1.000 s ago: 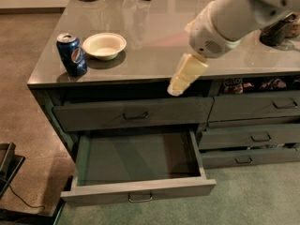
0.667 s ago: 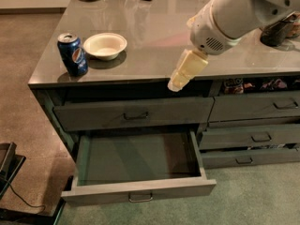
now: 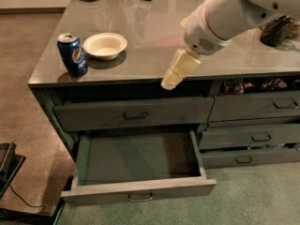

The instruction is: Place pepsi can into middle drawer

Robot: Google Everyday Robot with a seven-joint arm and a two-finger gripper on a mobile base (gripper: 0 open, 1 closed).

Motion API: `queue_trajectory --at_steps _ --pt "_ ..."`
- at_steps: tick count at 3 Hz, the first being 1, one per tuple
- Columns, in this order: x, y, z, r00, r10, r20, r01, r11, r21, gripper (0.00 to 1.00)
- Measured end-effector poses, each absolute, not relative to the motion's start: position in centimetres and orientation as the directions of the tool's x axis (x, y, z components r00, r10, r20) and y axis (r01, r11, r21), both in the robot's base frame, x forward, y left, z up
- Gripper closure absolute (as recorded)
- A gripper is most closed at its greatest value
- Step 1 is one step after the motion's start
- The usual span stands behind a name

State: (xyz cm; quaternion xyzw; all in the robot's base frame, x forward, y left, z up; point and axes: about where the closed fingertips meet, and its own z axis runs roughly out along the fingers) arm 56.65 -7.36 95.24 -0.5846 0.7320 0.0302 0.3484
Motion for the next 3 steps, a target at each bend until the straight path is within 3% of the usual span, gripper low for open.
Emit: queue_trajectory --at_steps 3 --pt "64.1 4.2 95.4 0.092 -0.698 -0.711 -0.897 0.252 -0.363 0.0"
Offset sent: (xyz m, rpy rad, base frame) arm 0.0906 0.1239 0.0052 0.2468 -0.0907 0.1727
